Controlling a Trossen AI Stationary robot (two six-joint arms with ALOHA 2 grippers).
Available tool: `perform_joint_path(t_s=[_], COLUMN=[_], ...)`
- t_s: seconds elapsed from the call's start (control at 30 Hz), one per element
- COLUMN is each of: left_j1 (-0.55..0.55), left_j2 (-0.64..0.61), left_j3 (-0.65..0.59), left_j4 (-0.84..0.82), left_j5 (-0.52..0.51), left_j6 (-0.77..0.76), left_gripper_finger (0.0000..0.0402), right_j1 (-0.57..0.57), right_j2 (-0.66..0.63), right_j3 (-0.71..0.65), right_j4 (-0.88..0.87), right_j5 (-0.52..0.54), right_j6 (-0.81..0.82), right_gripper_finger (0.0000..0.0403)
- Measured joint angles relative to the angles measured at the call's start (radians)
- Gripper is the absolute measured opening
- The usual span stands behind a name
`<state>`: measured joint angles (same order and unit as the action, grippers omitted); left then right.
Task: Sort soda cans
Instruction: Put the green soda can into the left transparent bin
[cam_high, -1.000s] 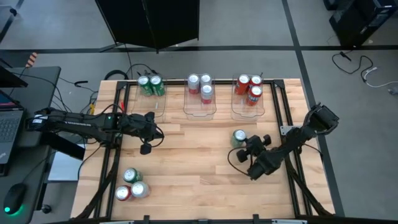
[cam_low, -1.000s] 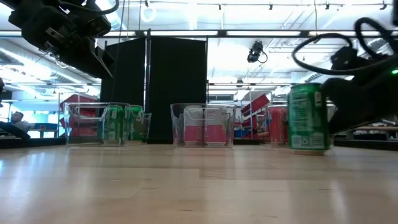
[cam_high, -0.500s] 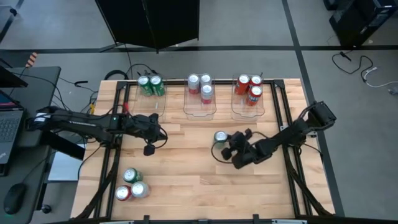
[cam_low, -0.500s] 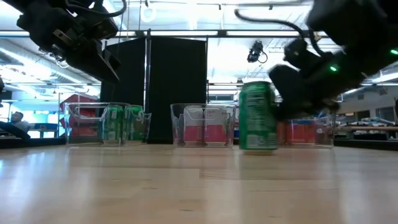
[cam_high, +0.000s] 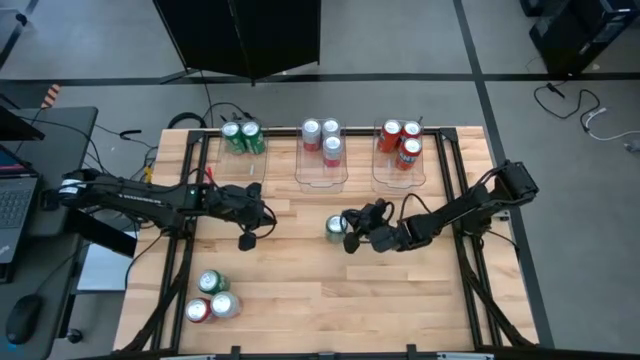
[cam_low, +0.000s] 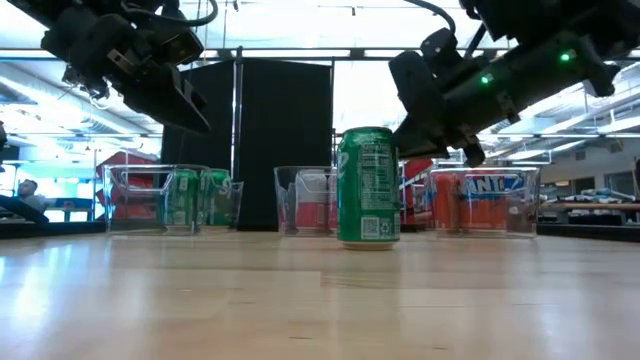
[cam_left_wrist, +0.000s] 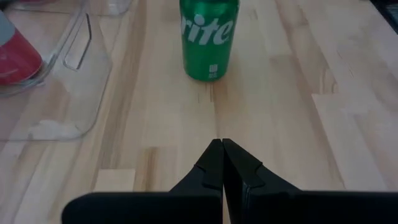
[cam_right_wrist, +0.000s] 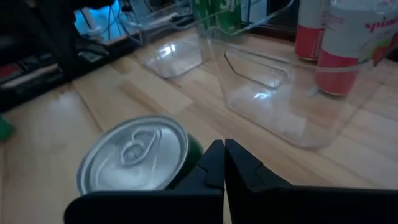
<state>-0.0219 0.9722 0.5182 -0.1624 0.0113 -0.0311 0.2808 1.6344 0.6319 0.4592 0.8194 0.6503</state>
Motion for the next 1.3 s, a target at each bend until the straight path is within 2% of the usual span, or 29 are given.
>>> perform_joint_path(t_s=[0.13,0.23,0.4,0.6,0.73,0.97,1.13,1.3], left_j1=[0.0,0.0,0.0,0.0,0.0,0.0,0.0,0.0], left_j2=[0.0,0.0,0.0,0.0,0.0,0.0,0.0,0.0], left_j3=[0.0,0.0,0.0,0.0,0.001,0.014,0.065,0.099], left_j4=[0.025,0.03,0.029,0.03,0.029,-0.024,-0.104,-0.104], left_j5=[0.0,0.011,0.067,0.08,0.092,0.113,0.092,0.091], left_j6=[0.0,0.0,-0.025,-0.026,-0.026,-0.026,-0.026,-0.004], left_gripper_finger=[0.0001,0.0001,0.0001,0.0001,0.0001,0.0001,0.0001,0.0001], right_j1=[-0.018,-0.023,0.042,0.142,0.172,0.113,0.058,-0.009], right_j2=[0.0,-0.003,-0.107,-0.178,-0.115,0.08,0.168,0.228], right_j3=[0.0,0.002,0.018,0.022,0.021,0.021,0.021,0.027], right_j4=[0.061,0.092,0.011,-0.214,-0.286,-0.134,0.089,0.257], right_j5=[-0.009,-0.032,-0.055,-0.054,-0.055,-0.08,-0.142,-0.184], right_j6=[-0.042,-0.14,-0.21,-0.075,0.033,0.041,-0.056,-0.147], right_gripper_finger=[0.0,0.0,0.0,0.0,0.0,0.0,0.0,0.0])
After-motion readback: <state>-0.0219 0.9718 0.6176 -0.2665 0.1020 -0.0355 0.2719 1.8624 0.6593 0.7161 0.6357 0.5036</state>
